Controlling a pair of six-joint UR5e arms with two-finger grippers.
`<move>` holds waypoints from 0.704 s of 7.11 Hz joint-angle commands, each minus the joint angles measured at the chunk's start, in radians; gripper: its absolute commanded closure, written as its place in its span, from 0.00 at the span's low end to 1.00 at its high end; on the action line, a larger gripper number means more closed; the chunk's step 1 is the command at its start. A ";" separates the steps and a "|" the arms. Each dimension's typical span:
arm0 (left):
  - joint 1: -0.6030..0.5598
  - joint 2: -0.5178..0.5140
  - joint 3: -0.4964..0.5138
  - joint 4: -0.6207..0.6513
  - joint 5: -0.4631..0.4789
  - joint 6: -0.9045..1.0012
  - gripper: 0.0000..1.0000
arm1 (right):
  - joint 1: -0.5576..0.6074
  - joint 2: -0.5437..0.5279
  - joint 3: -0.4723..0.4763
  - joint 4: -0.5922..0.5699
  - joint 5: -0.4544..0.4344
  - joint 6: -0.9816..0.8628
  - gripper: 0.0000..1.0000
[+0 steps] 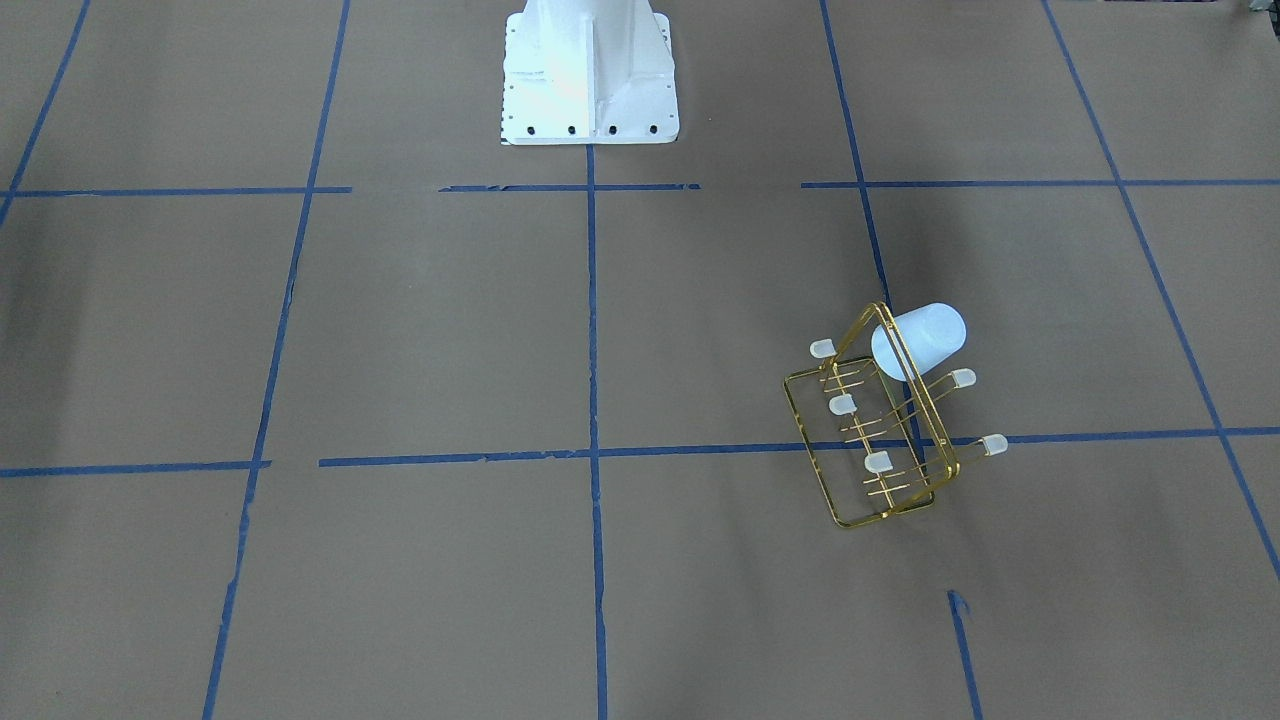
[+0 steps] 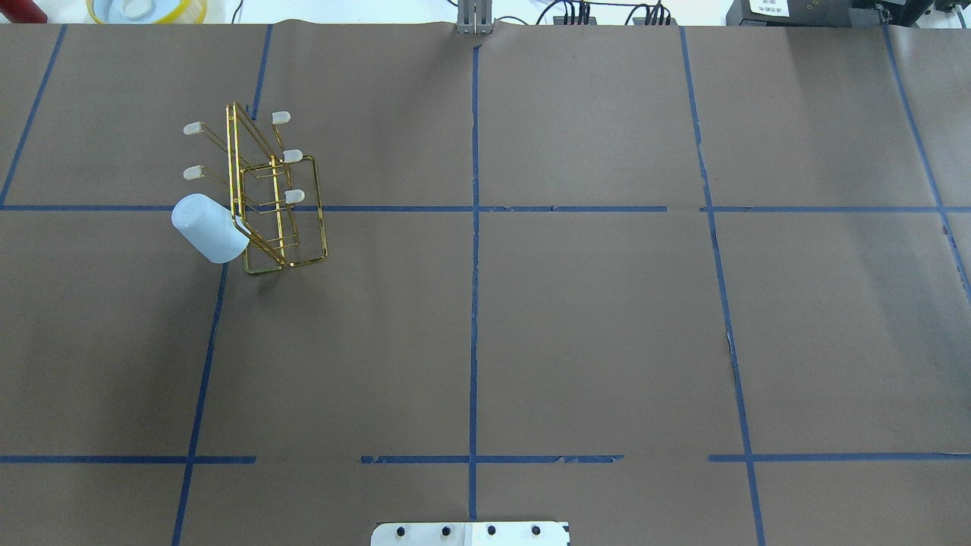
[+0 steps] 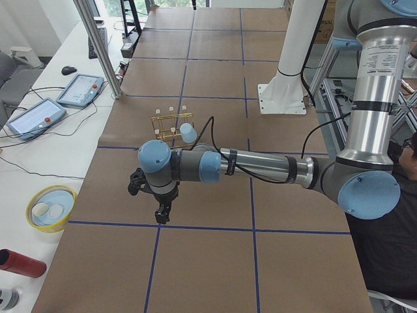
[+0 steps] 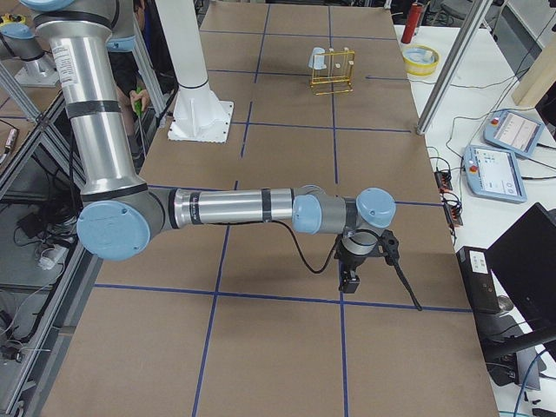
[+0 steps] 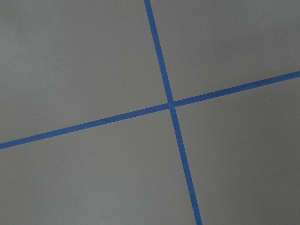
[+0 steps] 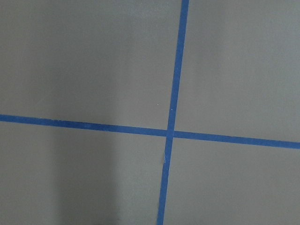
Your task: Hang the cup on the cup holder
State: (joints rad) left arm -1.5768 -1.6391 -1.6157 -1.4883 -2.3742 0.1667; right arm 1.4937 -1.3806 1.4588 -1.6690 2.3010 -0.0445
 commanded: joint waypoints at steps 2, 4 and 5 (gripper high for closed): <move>0.000 0.005 0.002 -0.006 -0.010 -0.013 0.00 | 0.000 0.000 0.000 0.000 0.000 0.000 0.00; -0.002 0.007 -0.010 -0.007 -0.010 -0.015 0.00 | 0.000 0.000 0.000 0.000 0.000 0.000 0.00; -0.002 0.007 -0.010 -0.012 -0.010 -0.004 0.00 | 0.000 0.000 0.000 0.000 0.000 0.000 0.00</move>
State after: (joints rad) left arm -1.5779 -1.6329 -1.6236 -1.4962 -2.3838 0.1546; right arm 1.4941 -1.3806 1.4588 -1.6690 2.3010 -0.0445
